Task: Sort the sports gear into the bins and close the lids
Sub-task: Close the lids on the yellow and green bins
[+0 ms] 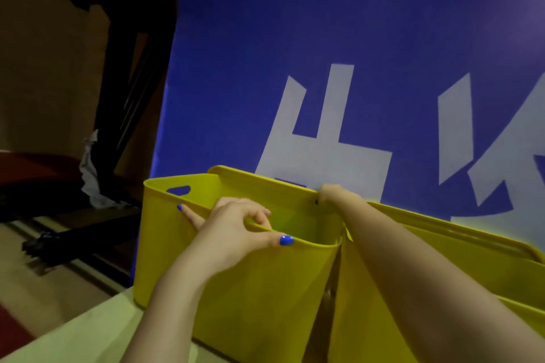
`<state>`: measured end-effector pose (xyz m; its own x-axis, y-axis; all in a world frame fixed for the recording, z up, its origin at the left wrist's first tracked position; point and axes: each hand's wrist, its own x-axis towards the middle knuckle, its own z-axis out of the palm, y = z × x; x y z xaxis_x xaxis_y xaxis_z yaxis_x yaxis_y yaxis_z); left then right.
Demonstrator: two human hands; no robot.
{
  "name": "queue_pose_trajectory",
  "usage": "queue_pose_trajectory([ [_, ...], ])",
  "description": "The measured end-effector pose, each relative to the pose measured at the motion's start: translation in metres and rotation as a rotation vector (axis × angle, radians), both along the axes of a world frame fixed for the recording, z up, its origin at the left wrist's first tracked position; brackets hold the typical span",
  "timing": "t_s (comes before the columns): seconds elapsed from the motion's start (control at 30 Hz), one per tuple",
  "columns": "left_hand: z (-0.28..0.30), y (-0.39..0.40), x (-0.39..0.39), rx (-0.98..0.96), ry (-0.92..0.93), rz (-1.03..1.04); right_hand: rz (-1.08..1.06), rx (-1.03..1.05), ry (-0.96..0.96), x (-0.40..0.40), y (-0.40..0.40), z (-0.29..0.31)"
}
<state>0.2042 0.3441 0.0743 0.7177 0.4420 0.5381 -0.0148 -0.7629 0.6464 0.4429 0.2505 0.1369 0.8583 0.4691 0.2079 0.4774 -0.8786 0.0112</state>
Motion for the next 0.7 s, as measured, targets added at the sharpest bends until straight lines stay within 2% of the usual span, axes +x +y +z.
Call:
queue_pose_trajectory([
  [0.17,-0.001,0.001,-0.002,-0.007,0.004,0.029,0.112,0.176,-0.355,-0.032,-0.010,0.024],
  [0.37,-0.002,0.009,-0.002,0.009,0.001,0.057,0.260,0.391,-0.486,-0.077,-0.041,0.054],
  [0.47,-0.001,0.011,-0.004,0.008,-0.067,-0.009,0.370,0.309,-0.550,-0.109,-0.062,0.056],
  [0.57,0.005,0.016,-0.014,-0.149,-0.288,-0.086,0.446,0.113,-0.590,-0.140,-0.083,0.042],
  [0.63,0.009,0.019,-0.020,-0.250,-0.479,-0.034,0.498,0.062,-0.568,-0.156,-0.096,0.025],
  [0.7,0.010,0.023,-0.023,-0.300,-0.576,0.122,0.559,0.041,-0.542,-0.166,-0.103,0.006],
])
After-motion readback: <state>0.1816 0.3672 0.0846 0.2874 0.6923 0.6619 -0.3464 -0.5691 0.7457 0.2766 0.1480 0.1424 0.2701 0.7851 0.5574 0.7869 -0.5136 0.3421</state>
